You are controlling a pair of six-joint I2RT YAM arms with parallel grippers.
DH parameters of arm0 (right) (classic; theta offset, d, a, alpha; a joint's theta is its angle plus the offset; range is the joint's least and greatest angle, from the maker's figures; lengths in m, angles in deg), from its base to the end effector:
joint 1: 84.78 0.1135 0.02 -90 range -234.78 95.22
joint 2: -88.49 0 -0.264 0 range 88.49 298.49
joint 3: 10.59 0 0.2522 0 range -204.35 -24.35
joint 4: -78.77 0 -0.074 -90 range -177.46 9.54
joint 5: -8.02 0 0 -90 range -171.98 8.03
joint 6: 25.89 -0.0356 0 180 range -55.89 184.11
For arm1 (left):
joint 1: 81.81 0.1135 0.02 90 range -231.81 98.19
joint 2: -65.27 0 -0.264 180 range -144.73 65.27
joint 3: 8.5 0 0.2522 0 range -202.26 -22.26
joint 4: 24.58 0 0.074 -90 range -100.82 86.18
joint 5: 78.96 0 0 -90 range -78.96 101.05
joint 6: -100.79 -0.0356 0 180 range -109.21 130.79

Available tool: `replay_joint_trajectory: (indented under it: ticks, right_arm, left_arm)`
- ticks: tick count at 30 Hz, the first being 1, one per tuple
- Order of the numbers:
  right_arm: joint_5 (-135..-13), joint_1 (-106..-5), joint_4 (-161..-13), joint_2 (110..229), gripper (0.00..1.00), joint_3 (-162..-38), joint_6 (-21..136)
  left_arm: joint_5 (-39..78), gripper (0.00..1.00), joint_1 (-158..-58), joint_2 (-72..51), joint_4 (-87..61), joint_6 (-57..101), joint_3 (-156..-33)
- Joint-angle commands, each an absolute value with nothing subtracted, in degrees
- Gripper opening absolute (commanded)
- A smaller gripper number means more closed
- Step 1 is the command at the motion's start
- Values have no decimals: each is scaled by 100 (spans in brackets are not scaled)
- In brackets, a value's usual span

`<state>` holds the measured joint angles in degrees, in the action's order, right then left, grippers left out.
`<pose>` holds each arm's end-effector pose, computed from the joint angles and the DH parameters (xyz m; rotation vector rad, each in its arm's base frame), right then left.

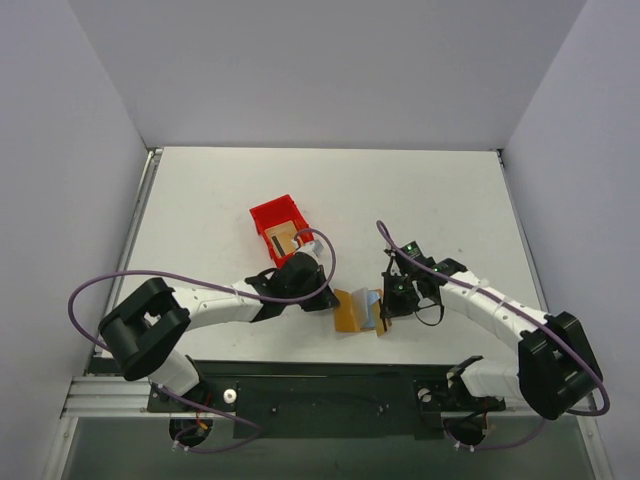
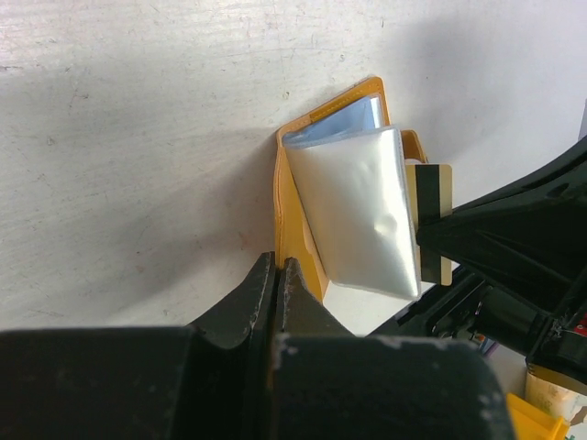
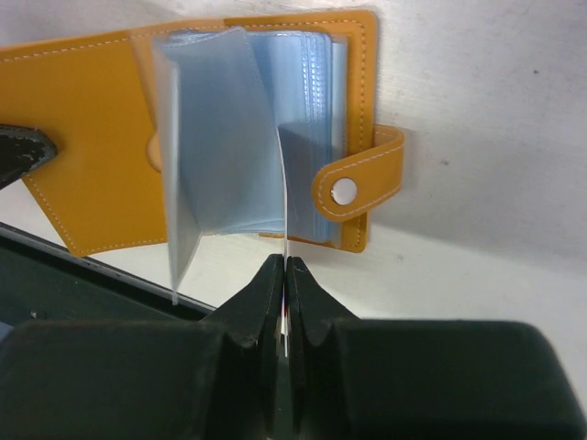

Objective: Put the credit cards into the card holder
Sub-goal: Turn over the card slot in the card holder.

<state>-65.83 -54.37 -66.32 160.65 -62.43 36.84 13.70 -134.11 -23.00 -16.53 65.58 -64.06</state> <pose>0.1997 0.1287 0.1883 -0.1902 2.6449 0.7293 0.1866 -0.2441 0.1696 -0.0277 2.4997 -0.9559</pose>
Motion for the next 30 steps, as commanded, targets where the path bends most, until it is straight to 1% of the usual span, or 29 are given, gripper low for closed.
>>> replay_joint_trajectory:
  ticks: [1, 11, 15, 18, 21, 23, 26, 30]
  right_arm:
    - [-6387, -5340, -6821, 16284, 0, -6082, 3572]
    - [-5948, -5288, -7516, 16627, 0, -5872, 3423]
    - [-5912, -5288, -7674, 16715, 0, -5819, 3379]
    - [-6026, -5288, -7674, 16759, 0, -5792, 3379]
    - [-6062, -5279, -7692, 16795, 0, -5783, 3396]
    - [-6088, -5288, -7683, 16812, 0, -5775, 3396]
    - [-6106, -5279, -7727, 16847, 0, -5766, 3388]
    - [-6097, -5287, -7753, 16874, 0, -5766, 3370]
  left_arm:
    - [1509, 0, -13376, -2350, -1873, 6441, -6401]
    - [1886, 0, -13314, -2825, -2092, 6186, -6471]
    - [1773, 0, -13253, -2887, -1830, 5993, -6497]
    - [1509, 0, -13165, -2598, -1478, 5878, -6488]
    - [1009, 7, -13130, -2255, -883, 5703, -6523]
    - [649, 9, -13121, -1974, -495, 5632, -6620]
    - [61, 9, -13138, -1368, -159, 5640, -6726]
    - [-203, 12, -13507, -637, -905, 5807, -6401]
